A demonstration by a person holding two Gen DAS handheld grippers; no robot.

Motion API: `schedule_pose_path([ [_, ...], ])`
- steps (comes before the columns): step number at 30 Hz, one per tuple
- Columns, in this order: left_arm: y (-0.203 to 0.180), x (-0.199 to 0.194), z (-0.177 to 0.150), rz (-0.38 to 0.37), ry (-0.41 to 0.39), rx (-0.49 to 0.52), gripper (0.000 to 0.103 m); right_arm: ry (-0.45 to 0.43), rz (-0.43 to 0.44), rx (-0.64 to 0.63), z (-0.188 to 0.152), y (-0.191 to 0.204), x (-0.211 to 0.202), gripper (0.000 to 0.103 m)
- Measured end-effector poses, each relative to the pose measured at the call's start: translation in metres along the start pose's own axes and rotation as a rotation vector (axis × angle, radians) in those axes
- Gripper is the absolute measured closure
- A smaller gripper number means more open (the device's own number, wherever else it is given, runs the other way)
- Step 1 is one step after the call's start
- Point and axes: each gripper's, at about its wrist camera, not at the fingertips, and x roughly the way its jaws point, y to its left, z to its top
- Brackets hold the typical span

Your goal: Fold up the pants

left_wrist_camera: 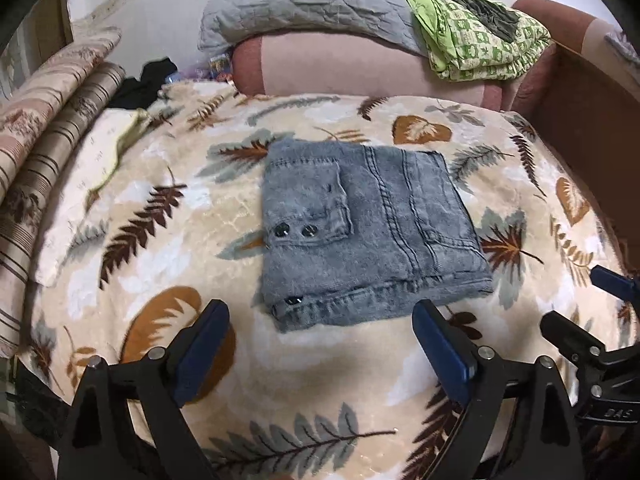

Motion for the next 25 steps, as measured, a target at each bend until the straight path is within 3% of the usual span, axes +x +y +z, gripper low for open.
schedule_pose_path([
  [20, -0.006, 0.006, 0.010, -0.024, 0.002, 0.004, 0.010, -0.029, 0.011, -0.030, 0.021, 0.003, -0.005, 0.000],
  [23, -0.005, 0.007, 0.016, 0.025, -0.027, 0.005, 0.010, -0.025, 0.015, -0.024, 0.024, 0.004, -0.001, 0.000],
  [25, -0.003, 0.011, 0.023, 0.014, -0.019, -0.001, 0.010, -0.024, 0.018, -0.022, 0.026, 0.004, 0.001, 0.000],
])
